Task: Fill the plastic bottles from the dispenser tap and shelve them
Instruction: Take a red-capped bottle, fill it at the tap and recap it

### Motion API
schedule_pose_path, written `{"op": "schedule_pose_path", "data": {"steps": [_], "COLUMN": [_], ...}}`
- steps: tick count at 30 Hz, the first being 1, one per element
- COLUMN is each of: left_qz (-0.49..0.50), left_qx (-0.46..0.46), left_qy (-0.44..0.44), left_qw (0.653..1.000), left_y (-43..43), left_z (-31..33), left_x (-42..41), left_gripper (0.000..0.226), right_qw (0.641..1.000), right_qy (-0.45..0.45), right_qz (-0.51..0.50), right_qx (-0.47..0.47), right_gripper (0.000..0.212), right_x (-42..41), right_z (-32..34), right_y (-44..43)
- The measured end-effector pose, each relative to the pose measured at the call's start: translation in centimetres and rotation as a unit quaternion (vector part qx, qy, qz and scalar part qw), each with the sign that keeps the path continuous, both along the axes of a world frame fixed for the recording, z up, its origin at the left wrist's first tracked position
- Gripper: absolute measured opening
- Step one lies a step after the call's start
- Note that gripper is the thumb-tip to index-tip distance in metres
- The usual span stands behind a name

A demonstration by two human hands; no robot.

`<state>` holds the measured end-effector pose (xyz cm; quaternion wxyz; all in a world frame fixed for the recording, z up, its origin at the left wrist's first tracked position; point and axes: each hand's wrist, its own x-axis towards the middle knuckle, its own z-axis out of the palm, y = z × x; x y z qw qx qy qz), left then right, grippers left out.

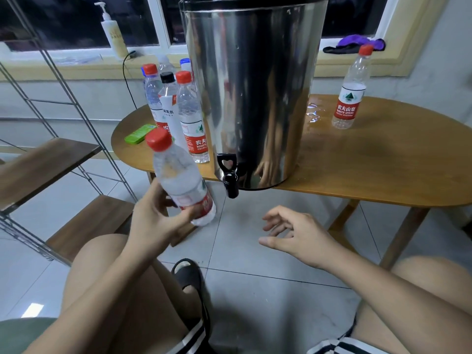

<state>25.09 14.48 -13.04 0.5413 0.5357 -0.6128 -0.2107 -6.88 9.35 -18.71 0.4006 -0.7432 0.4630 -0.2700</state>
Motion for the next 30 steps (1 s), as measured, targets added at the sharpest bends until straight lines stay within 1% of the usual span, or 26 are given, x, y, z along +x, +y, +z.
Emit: {"op": "schedule_pose_path", "data": {"steps": [4, 10, 20, 30], "left_qz": [0.073, 0.165, 0.195, 0.192], "left_qx": [0.0, 0.018, 0.027, 0.048], "left_qy": [0.005, 0.011, 0.009, -0.043], "left_qw": [0.997, 0.986, 0.98, 0.979], "left_y": [-3.3, -9.2, -15.2, -17.2], "left_z": [0.9, 0.5, 0.6, 1.4], "left_x": [2.1, 4.6, 6.2, 5.9], "left_gripper": [0.055, 0.06, 0.067, 0.067], "right_qw": [1.0, 0.998, 0.998, 0.997], "right_qy": [0.013, 0.058, 0.065, 0.065], "right_qz": [0.003, 0.02, 0.026, 0.025], "right_qx": [-0.001, 0.0, 0.008, 0.013], "right_gripper": [0.037, 0.035, 0.037, 0.038], "right_x": [0.3, 0.4, 0.6, 1.0], "right_z": [-0.4, -0.7, -1.2, -1.8], "right_y": [-0.2, -0.4, -0.3, -0.8]}}
